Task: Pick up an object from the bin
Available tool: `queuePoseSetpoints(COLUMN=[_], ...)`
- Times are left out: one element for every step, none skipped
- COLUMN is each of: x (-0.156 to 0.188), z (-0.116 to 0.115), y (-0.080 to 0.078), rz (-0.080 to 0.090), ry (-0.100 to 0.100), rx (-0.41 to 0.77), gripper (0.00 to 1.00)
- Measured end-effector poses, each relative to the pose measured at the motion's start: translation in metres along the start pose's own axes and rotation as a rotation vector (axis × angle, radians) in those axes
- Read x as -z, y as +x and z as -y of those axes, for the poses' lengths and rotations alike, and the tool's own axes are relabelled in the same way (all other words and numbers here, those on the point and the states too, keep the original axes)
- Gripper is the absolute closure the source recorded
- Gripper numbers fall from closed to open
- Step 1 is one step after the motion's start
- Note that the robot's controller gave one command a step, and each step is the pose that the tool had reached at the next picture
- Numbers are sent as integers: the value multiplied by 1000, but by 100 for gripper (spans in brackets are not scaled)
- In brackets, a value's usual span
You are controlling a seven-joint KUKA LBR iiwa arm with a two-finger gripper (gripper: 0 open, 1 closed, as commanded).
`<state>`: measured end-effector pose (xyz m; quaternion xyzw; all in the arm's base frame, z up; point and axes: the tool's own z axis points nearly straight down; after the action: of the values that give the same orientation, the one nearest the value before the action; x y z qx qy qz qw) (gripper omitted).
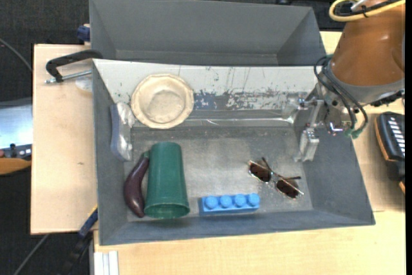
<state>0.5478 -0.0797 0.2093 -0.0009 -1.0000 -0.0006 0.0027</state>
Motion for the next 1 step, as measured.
queuePoseSetpoints(x=[5], z=[0], y=[-2], rz=[9], ry=[1], rx=[2], gripper=[0])
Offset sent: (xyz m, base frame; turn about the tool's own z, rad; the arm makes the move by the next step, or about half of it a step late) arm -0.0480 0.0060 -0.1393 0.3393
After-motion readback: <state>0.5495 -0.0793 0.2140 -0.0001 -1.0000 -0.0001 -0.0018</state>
